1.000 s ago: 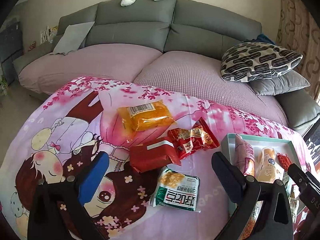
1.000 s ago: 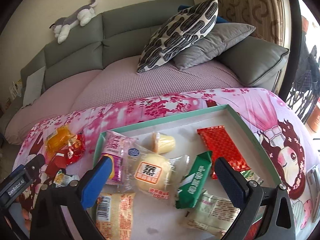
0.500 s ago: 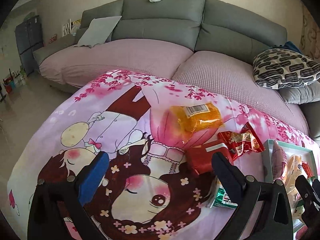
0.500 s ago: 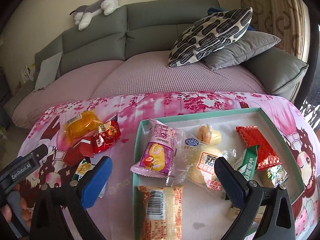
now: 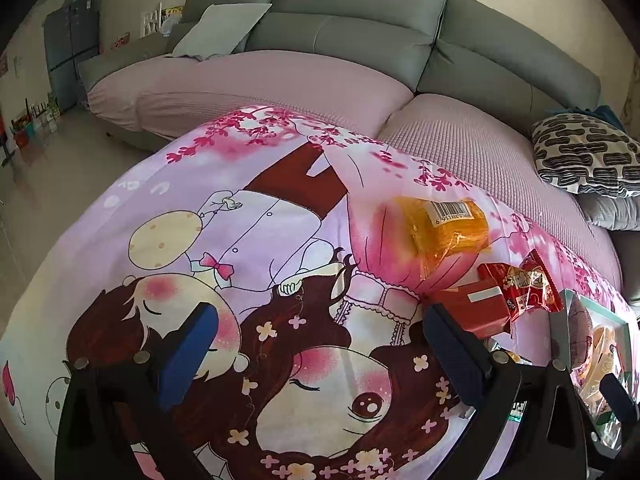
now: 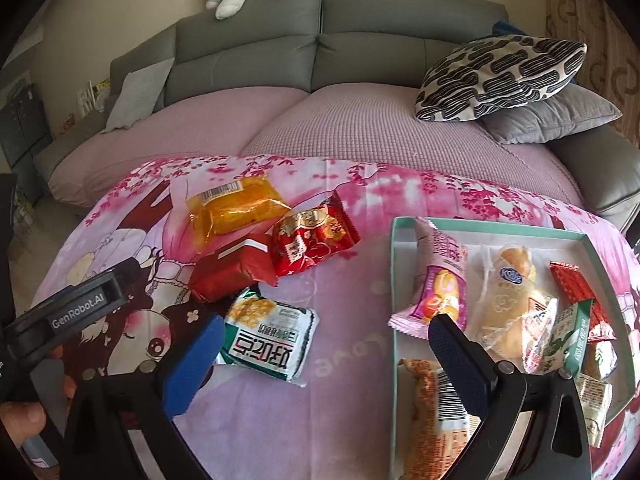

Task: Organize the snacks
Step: 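Move both open tools back over the snack pile, then grasp the green-and-white packet with the right tool while the left tool grasps the red box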

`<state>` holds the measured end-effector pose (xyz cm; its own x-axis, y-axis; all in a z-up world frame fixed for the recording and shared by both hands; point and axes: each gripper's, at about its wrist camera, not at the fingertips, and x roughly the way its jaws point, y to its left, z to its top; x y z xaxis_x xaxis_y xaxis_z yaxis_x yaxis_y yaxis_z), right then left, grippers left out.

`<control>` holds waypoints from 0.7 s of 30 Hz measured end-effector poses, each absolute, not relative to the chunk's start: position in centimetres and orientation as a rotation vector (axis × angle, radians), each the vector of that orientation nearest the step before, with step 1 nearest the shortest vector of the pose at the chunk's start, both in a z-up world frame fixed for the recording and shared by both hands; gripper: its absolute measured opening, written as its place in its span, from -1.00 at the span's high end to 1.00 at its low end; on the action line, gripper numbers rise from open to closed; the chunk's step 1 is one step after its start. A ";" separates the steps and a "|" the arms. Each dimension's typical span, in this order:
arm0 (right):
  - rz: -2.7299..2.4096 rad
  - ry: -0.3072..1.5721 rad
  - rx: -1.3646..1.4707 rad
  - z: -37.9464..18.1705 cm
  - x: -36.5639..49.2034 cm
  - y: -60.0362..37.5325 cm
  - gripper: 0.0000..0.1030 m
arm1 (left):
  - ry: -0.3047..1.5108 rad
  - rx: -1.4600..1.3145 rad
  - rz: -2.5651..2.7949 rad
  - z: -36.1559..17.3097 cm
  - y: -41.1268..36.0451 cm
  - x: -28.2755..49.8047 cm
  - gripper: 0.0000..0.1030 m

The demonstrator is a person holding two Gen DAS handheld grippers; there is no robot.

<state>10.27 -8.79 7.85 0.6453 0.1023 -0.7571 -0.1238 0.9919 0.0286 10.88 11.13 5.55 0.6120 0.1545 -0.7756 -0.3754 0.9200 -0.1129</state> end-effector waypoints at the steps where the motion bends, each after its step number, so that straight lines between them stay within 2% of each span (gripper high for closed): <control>1: 0.130 0.865 -0.031 7.7 10.4 -8.4 -1.00 | 0.864 -0.281 0.311 5.4 11.2 10.9 -0.98; 21: 0.150 0.963 -0.071 3.5 12.2 -4.9 -1.00 | 0.946 -0.335 0.274 2.9 11.9 11.9 -0.98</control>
